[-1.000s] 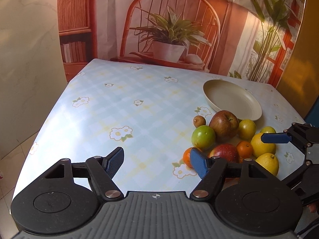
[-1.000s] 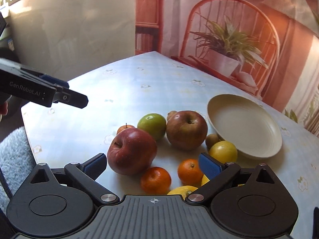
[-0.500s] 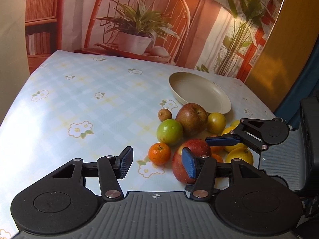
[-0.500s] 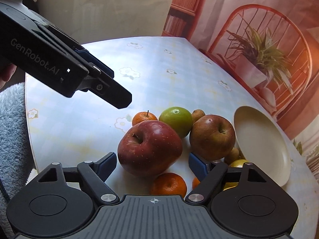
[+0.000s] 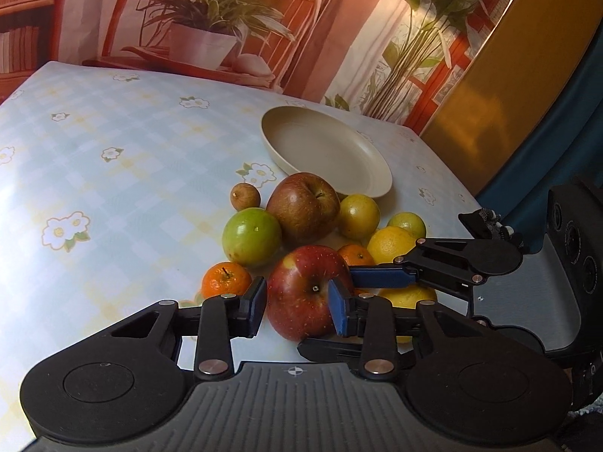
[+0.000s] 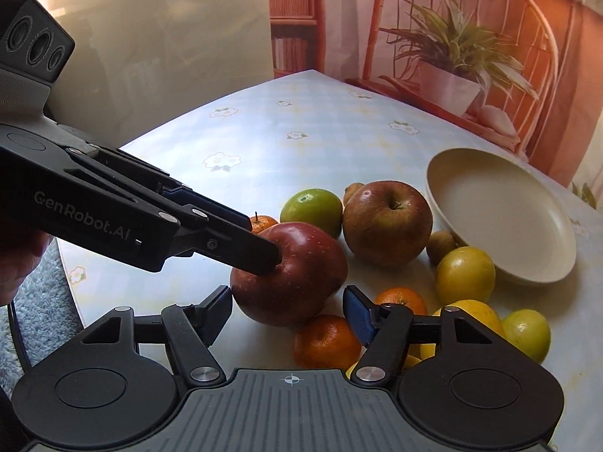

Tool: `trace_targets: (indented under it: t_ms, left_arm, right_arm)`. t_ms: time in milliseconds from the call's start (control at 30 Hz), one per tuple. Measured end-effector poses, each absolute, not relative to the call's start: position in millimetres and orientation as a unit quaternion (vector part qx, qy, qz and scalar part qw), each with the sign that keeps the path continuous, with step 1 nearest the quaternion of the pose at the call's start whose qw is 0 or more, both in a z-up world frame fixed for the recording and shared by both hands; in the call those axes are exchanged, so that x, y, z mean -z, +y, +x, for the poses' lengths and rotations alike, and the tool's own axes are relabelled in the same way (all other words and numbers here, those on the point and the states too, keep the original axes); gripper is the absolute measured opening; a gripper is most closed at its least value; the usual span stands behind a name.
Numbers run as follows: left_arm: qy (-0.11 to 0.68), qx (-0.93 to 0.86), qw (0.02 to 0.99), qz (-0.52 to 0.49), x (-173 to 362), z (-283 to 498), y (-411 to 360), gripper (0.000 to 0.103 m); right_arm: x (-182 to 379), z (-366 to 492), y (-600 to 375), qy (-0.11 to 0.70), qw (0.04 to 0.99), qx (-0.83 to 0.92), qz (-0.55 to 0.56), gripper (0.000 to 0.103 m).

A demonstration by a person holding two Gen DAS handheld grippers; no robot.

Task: Organize fruits
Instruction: 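Close the left tool around the large red apple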

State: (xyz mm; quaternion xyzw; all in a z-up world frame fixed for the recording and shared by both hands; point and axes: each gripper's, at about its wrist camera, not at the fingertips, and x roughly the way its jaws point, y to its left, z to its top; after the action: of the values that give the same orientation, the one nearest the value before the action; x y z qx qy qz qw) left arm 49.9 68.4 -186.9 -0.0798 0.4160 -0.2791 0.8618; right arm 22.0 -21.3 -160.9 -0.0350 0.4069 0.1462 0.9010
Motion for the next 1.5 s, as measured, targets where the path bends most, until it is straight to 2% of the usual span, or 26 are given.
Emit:
trace_targets:
  t_ms: [200, 267, 367, 667, 1500]
  left_arm:
    - [0.422, 0.280, 0.856, -0.100, 188.3, 61.0, 64.4, 0.035]
    - [0.423, 0.280, 0.855, -0.104, 187.8, 63.2, 63.5, 0.035]
    - [0.426, 0.282, 0.853, -0.112, 188.0, 66.1, 64.2, 0.035]
    - [0.432, 0.283, 0.847, -0.123, 187.8, 67.6, 64.5, 0.036]
    - [0.468, 0.266, 0.817, -0.209, 204.4, 77.8, 71.2, 0.034]
  right_arm:
    - [162.8, 20.7, -16.4, 0.404, 0.902, -0.142, -0.056, 0.063]
    - [164.4, 22.8, -14.9, 0.401, 0.903, -0.140, -0.059, 0.067]
    - [167.2, 27.3, -15.1, 0.399, 0.905, -0.137, -0.058, 0.069]
    - [169.7, 28.5, -27.6, 0.397, 0.908, -0.132, -0.024, 0.064]
    - [166.3, 21.8, -30.1, 0.402, 0.906, -0.135, -0.015, 0.065]
